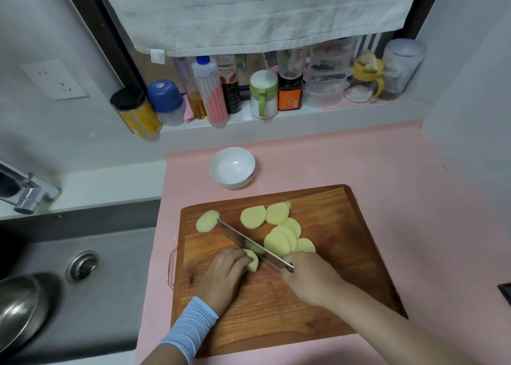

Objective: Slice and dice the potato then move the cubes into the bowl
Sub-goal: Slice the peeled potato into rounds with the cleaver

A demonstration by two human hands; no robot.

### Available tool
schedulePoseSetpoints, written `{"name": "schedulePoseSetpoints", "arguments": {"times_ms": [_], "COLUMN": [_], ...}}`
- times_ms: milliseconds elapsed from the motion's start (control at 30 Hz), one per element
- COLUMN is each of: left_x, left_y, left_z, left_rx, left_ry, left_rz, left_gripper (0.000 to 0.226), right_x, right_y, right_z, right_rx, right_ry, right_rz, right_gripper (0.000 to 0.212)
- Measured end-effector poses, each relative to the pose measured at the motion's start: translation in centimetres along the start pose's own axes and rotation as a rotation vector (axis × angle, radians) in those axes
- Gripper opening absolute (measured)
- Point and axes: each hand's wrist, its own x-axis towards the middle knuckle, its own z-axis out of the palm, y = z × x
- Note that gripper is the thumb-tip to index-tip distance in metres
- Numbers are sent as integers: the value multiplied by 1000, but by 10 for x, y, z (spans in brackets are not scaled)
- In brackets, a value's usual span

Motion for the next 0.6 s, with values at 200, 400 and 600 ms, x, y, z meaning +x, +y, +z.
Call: {"name": "schedulePoseSetpoints", "arguments": {"times_ms": [200,400,600], "left_x": [-4,-8,-2], "left_y": [1,4,5], "left_z": [14,22,15], "left_rx": [16,11,-41], "left_ry": [58,67,84], "left_rz": [-27,-71,-54], "left_gripper": [28,28,19], "right_x": [3,-8,-24], "right_y": [-1,-16,-31], "right_z": [-2,-15,-28], "right_rx": [-69,-197,-274], "right_ry": [18,129,122], "right_rz": [-10,-149,-263], "right_gripper": [24,25,20]}}
